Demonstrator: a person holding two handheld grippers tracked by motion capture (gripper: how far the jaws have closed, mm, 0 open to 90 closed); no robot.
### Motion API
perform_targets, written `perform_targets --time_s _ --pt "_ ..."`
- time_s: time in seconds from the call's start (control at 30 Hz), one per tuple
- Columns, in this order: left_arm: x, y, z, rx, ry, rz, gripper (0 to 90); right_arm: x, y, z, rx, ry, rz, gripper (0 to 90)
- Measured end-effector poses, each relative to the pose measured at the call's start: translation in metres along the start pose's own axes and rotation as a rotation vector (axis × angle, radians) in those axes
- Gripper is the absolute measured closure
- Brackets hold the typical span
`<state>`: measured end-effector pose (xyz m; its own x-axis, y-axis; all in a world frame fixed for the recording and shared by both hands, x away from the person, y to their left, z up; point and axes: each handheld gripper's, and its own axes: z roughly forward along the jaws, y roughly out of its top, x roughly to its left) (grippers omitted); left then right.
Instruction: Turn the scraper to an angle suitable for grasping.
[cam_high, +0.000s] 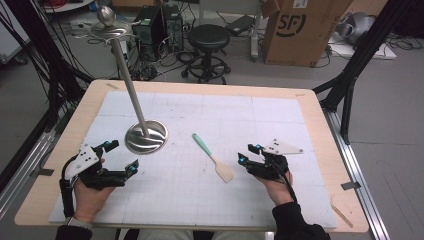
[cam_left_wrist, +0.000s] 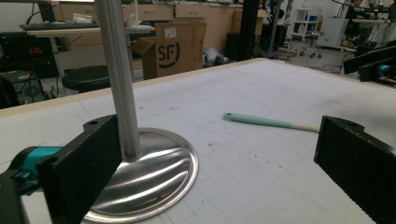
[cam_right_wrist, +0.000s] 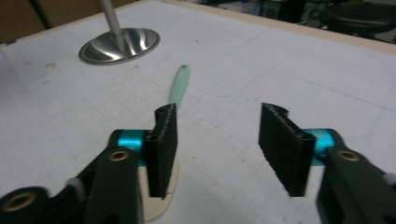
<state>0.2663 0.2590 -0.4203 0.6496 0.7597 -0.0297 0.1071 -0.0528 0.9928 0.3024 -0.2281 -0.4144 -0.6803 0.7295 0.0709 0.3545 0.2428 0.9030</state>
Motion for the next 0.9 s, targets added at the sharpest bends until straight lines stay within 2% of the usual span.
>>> perform_targets --time_s 0.03,0.13,0.23,0.3,0.33,0.37,0.4,0.57,0.73,0.9 --pt "0.0 0.0 0.0 0.001 0.0 -0.001 1.7 0.001 0.0 0.005 0.019 0.001 -0.016 59.6" --pt "0.0 0.0 0.0 0.002 0.001 -0.001 1.7 0.002 0.001 0.019 0.11 0.0 -0.025 69.4" --pt "0.0 0.0 0.0 0.001 -0.001 -0.002 1.7 0.003 0.002 0.028 0.129 -0.003 -0.047 80.6" --pt "0.0 0.0 0.0 0.005 0.0 -0.003 1.7 0.003 0.005 0.033 0.125 -0.012 -0.036 88.3" --pt "0.0 0.0 0.001 0.008 0.002 -0.001 1.8 0.003 0.006 0.035 0.125 -0.005 -0.028 89.4" --pt "0.0 -0.001 0.002 0.028 0.025 0.006 1.8 0.002 0.007 0.039 0.13 0.011 -0.014 89.5" --pt "0.0 -0.001 0.002 0.028 0.025 0.006 2.2 0.002 0.008 0.044 0.151 0.024 -0.011 89.7" --pt "0.0 -0.001 0.002 0.026 0.025 0.002 2.2 0.011 0.014 0.066 0.209 0.032 -0.079 89.7" --pt "0.0 -0.001 0.003 0.028 0.024 0.001 2.2 0.014 0.021 0.083 0.222 0.025 -0.093 89.6" --pt "0.0 -0.002 0.003 0.029 0.022 -0.002 2.2 0.008 0.025 0.097 0.245 0.041 -0.055 89.6"
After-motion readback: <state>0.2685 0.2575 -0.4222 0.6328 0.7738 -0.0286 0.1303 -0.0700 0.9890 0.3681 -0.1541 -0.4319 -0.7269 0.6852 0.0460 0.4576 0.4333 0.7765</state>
